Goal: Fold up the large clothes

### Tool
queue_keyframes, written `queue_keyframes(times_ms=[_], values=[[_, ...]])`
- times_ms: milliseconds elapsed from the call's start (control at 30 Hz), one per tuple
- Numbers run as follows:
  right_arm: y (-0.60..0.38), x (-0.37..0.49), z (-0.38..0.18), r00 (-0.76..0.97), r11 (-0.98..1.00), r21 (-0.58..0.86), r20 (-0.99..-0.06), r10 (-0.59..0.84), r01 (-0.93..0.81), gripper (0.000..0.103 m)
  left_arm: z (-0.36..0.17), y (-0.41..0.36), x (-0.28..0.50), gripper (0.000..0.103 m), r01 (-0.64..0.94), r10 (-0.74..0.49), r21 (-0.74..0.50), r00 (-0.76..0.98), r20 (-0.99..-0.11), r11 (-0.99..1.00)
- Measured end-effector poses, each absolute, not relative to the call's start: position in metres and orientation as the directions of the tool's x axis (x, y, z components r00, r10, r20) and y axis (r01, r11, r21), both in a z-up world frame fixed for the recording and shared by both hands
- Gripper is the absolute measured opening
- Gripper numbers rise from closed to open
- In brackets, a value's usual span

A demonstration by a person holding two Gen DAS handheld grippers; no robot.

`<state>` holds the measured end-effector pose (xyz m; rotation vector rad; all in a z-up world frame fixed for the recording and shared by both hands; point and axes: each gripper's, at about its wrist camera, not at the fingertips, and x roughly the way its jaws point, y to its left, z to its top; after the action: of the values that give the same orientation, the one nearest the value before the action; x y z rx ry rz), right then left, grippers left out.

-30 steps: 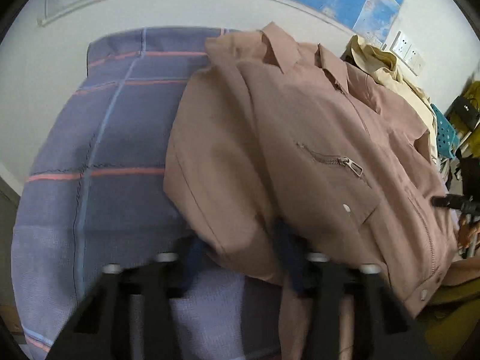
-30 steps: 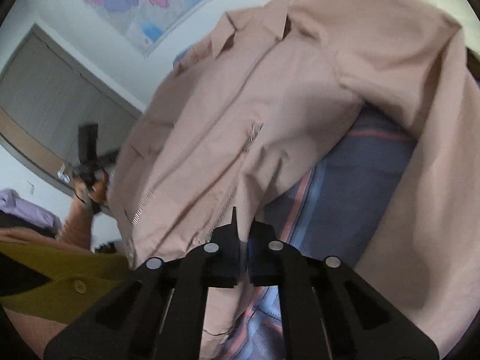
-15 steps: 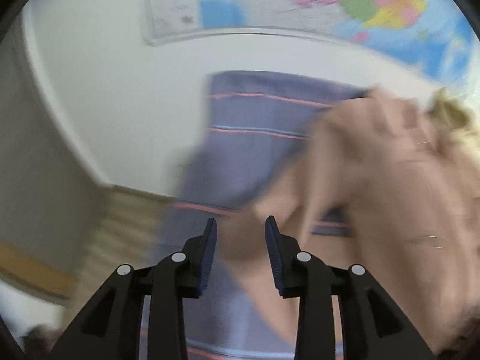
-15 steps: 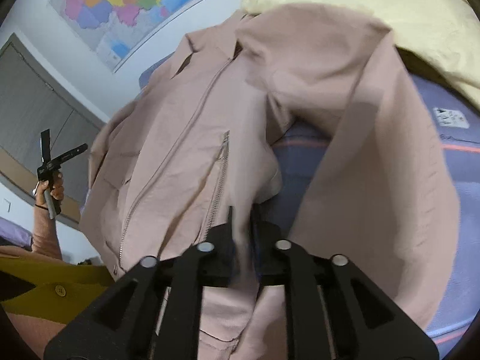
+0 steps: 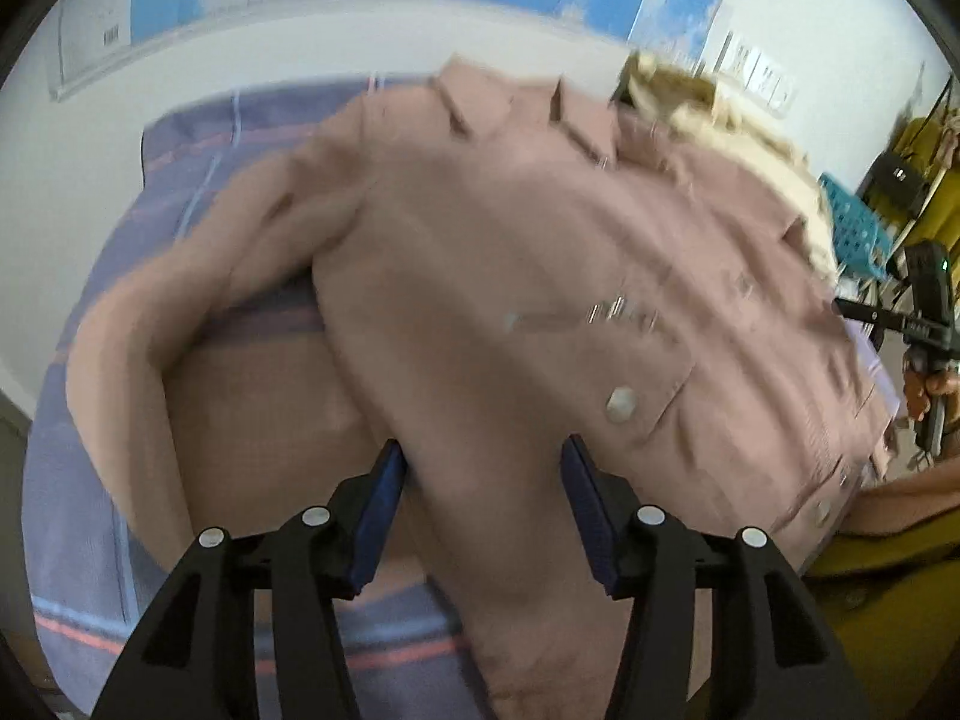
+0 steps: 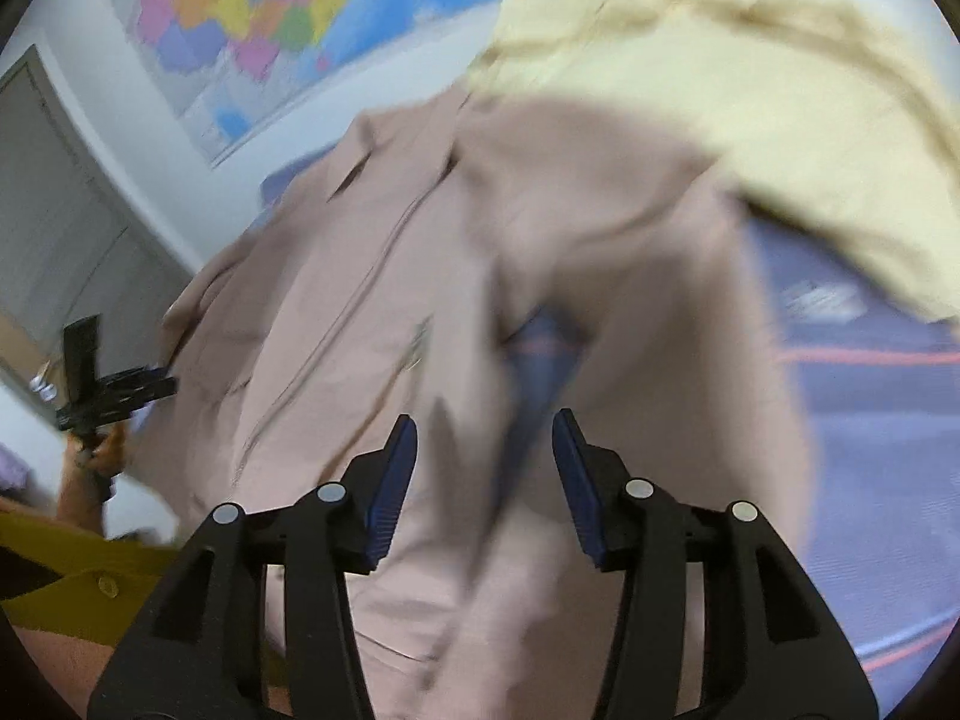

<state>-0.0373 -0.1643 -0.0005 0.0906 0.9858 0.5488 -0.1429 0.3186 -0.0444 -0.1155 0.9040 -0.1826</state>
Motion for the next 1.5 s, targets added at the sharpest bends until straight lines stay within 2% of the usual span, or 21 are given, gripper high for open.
queue_keyframes(times_ms=[100,167,367,433,533,600,633,733,767,867,1033,1167,1333,1500], values=[[-0.188,-0.040,0.010,0.502,0.897,0.271,-0.754,0.423,-0.348,0.067,-0.023,0.308,-0.139,0.053,0.152,-0.220,-0.160,0.658,-0.720,0.975],[-0.196,-0.037,-0.001,0.487,0.922,0.236,-0.793,0.365,-0.308,0.067,-0.014,0.297,-0.124,0.053,0.180,-0.234,-0.152,0.669,-0.705,0.972],[-0.183,-0.037,-0.032,0.400,0.901,0.261,-0.827,0.394,-0.348,0.065,-0.011,0.252,-0.089,0.054,0.319,-0.344,-0.171,0.636,-0.691,0.932],[-0.171,-0.034,-0.039,0.398,0.905,0.215,-0.843,0.361,-0.366,0.063,-0.012,0.235,-0.078,0.055,0.365,-0.385,-0.184,0.617,-0.686,0.913],[-0.155,-0.028,-0.050,0.383,0.912,0.168,-0.868,0.317,-0.374,0.050,-0.014,0.212,-0.069,0.057,0.416,-0.420,-0.185,0.595,-0.685,0.890],[-0.150,-0.032,-0.049,0.411,0.916,0.097,-0.872,0.267,-0.390,0.034,-0.015,0.202,-0.065,0.058,0.443,-0.439,-0.186,0.579,-0.687,0.877],[-0.150,-0.032,-0.048,0.408,0.915,0.097,-0.873,0.267,-0.392,0.000,-0.016,0.199,-0.065,0.058,0.449,-0.440,-0.184,0.575,-0.690,0.874],[-0.167,-0.033,-0.035,0.385,0.902,0.196,-0.854,0.349,-0.383,0.001,-0.019,0.191,-0.062,0.058,0.474,-0.462,-0.196,0.547,-0.699,0.859],[-0.179,-0.034,-0.022,0.380,0.882,0.286,-0.820,0.428,-0.375,0.001,-0.020,0.188,-0.061,0.058,0.482,-0.462,-0.192,0.540,-0.704,0.855],[-0.204,-0.035,0.028,0.444,0.840,0.401,-0.717,0.537,-0.366,0.001,-0.020,0.182,-0.056,0.058,0.512,-0.490,-0.204,0.520,-0.700,0.834],[-0.191,-0.029,0.108,0.450,0.722,0.485,-0.568,0.689,-0.493,0.001,-0.003,0.177,-0.049,0.058,0.578,-0.596,-0.276,0.488,-0.637,0.768],[-0.130,-0.012,0.146,0.362,0.620,0.485,-0.525,0.770,-0.617,0.002,0.016,0.183,-0.051,0.059,0.616,-0.671,-0.328,0.478,-0.567,0.716],[-0.041,0.032,0.133,0.215,0.502,0.554,-0.502,0.838,-0.664,0.004,0.032,0.214,-0.063,0.069,0.617,-0.714,-0.373,0.515,-0.475,0.693],[0.043,0.078,0.072,0.032,0.432,0.650,-0.532,0.846,-0.625,0.007,0.012,0.231,-0.060,0.078,0.539,-0.664,-0.394,0.535,-0.522,0.744]])
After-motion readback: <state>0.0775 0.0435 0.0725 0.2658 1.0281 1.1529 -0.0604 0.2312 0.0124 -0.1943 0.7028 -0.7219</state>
